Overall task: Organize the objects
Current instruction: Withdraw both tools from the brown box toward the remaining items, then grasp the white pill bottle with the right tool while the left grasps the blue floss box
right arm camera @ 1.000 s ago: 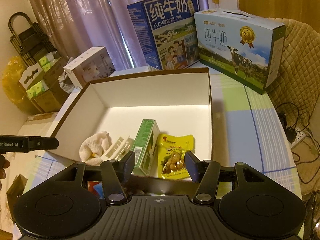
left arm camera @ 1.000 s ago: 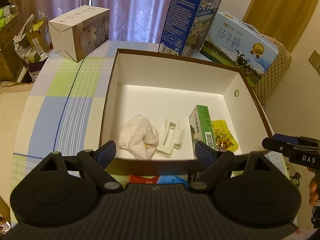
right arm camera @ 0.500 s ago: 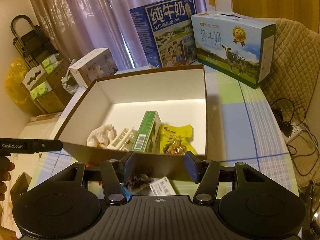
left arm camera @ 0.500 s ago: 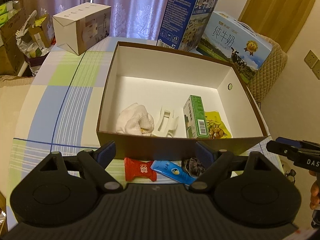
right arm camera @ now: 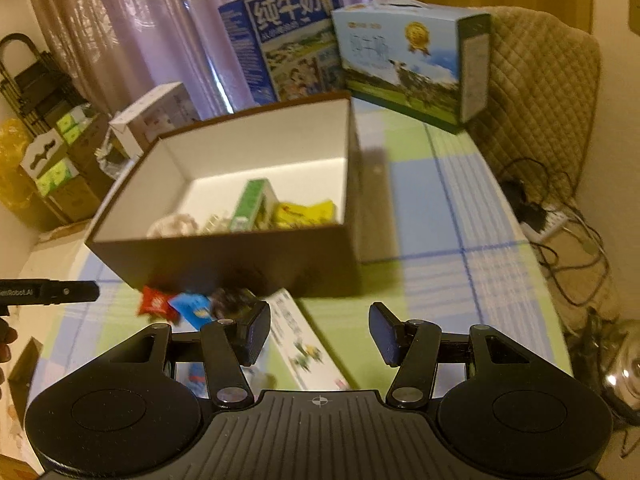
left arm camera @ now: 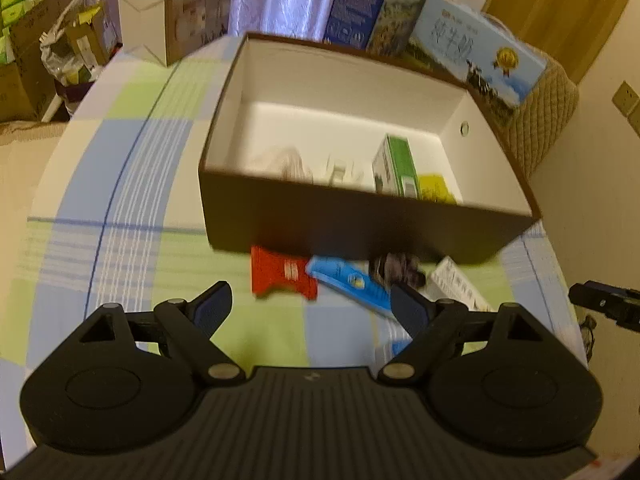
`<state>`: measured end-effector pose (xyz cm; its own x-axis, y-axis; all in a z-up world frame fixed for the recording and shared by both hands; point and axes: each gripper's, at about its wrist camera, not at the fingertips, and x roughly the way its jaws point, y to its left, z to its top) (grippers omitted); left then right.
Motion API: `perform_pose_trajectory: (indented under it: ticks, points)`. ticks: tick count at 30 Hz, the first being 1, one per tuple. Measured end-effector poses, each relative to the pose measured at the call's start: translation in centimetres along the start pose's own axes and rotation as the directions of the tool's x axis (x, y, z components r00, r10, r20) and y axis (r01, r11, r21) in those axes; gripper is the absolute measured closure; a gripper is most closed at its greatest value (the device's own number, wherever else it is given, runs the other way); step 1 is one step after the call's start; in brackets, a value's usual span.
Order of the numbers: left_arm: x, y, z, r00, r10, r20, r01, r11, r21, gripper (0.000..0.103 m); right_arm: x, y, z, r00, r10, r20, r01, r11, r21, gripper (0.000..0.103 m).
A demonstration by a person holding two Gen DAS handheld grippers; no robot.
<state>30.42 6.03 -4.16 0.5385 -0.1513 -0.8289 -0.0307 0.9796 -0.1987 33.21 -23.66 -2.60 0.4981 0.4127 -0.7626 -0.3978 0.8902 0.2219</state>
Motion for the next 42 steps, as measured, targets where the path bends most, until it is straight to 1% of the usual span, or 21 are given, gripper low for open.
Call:
perform_pose_trajectory:
  ticks: [7,12,18,21,24,31,37,40,42]
  points:
    - [0.5,0.0,-3.0,0.999,-0.002,-0.049,0.002,1.000,0.007,0.020,-0.7,-1.7,-3.5,0.997,-0.029,-0.067,0.032,0.999,0.031,0.051]
    - [1.1,-1.4,-4.6,0.997,-0.016,-0.077,0.020,0.999,0.050,0.020,-0.3,-1.8,-5.5,0.993,-0.025,-0.118,0.030,0.999,0.037,0.051]
    - [1.5,-2.8,-5.9,0.996,-0.031,-0.086,0.039,0.995,0.096,0.020,0.9,-0.5,-7.4,0.987,-0.028,-0.159,0.023,0.999,-0.029,0.051]
    - [1.7,-3.2,-6.3,0.995,-0.030,-0.092,0.039,0.993,0.109,0.020,1.8,0.0,-8.2,0.986,-0.018,-0.164,0.010,0.999,-0.045,0.051]
    - [2.2,-3.4,-6.5,0.994,-0.022,-0.103,0.033,0.993,0.114,0.020,2.7,0.6,-8.8,0.986,-0.026,-0.166,0.012,0.996,-0.084,0.051]
    - [2.9,-3.7,-6.9,0.994,-0.012,-0.113,0.028,0.989,0.142,0.020,4.2,1.3,-9.4,0.990,-0.042,-0.135,0.017,0.983,-0.181,0.051]
    - [3.0,-3.8,-6.8,0.995,-0.006,-0.103,0.022,0.987,0.160,0.020,5.5,1.5,-9.5,0.990,-0.036,-0.137,0.006,0.977,-0.213,0.052]
    - [3.2,-3.8,-6.7,0.995,-0.001,-0.103,0.018,0.986,0.166,0.020,5.9,1.8,-9.6,0.989,-0.041,-0.140,0.006,0.971,-0.239,0.056]
    - [3.4,-3.8,-6.6,0.994,0.005,-0.107,0.013,0.986,0.165,0.020,6.2,1.8,-9.6,0.988,-0.042,-0.145,0.004,0.968,-0.251,0.061]
